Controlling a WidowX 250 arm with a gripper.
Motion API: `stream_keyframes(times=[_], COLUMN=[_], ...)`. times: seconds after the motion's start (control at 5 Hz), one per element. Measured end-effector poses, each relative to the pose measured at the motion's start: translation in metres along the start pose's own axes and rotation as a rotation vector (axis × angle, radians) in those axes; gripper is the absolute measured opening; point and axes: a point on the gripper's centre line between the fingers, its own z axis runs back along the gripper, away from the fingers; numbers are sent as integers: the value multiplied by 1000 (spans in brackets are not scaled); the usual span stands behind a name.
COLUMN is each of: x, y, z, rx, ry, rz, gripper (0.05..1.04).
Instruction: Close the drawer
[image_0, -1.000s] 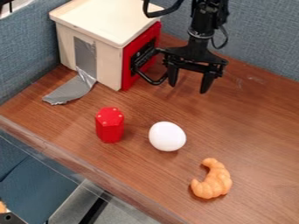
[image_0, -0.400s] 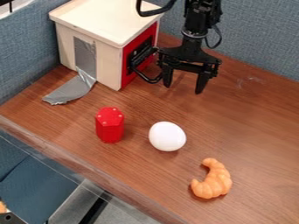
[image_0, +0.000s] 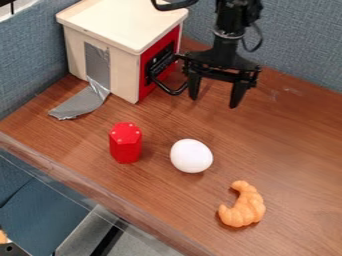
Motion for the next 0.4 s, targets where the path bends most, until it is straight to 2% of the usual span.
stream_keyframes(times=[0.4], x=[-15], y=[10], z=[47], rx=[-1], ry=[-8], rz=[64], gripper=[999])
